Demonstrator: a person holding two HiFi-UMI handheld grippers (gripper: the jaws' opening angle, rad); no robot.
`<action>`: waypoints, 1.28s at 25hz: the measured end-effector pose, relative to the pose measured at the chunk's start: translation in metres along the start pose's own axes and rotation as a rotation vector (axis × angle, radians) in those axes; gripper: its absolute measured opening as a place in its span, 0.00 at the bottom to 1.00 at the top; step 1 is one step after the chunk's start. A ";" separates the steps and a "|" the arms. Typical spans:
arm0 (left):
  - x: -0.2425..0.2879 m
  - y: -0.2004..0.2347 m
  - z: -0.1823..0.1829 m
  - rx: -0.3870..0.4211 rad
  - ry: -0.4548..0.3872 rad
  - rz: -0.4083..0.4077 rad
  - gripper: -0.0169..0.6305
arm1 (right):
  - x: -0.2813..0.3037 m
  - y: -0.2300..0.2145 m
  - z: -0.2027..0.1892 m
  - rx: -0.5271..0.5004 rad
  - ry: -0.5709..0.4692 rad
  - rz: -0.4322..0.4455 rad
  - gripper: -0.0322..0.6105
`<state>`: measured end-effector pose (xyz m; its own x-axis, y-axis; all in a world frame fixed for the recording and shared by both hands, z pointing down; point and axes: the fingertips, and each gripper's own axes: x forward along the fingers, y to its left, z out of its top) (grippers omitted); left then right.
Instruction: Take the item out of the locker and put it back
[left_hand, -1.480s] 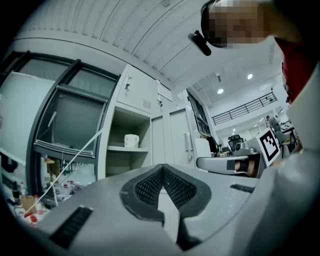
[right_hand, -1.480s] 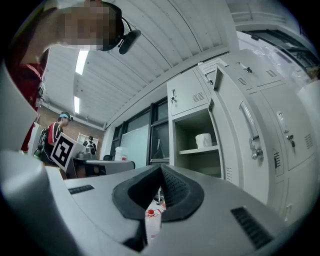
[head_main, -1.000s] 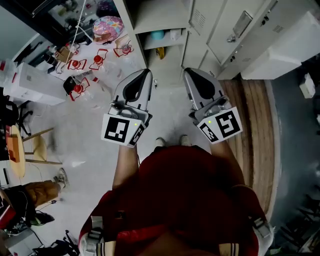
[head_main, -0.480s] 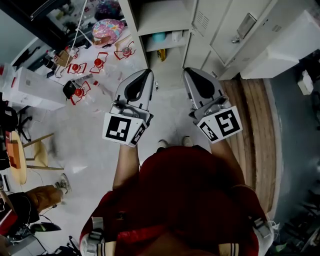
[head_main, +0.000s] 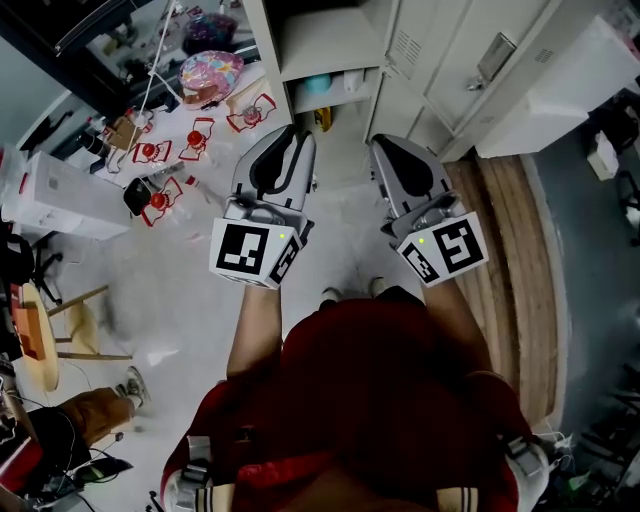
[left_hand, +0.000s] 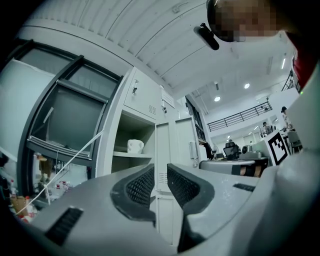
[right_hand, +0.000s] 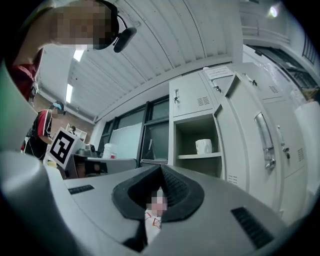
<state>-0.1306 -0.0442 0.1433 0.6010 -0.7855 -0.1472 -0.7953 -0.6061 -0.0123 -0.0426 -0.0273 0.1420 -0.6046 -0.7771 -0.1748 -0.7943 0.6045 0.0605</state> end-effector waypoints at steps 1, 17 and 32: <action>0.001 0.001 0.002 0.000 -0.002 -0.002 0.13 | 0.000 0.001 0.001 -0.005 0.002 -0.007 0.05; 0.059 0.013 0.021 -0.015 0.008 0.064 0.28 | 0.012 -0.037 0.015 -0.042 0.025 -0.136 0.05; 0.174 0.026 0.043 0.026 0.011 0.172 0.36 | 0.027 -0.105 0.005 -0.027 0.053 -0.131 0.05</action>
<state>-0.0500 -0.1906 0.0746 0.4568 -0.8787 -0.1383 -0.8880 -0.4596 -0.0136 0.0247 -0.1103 0.1258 -0.4973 -0.8577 -0.1308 -0.8675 0.4929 0.0667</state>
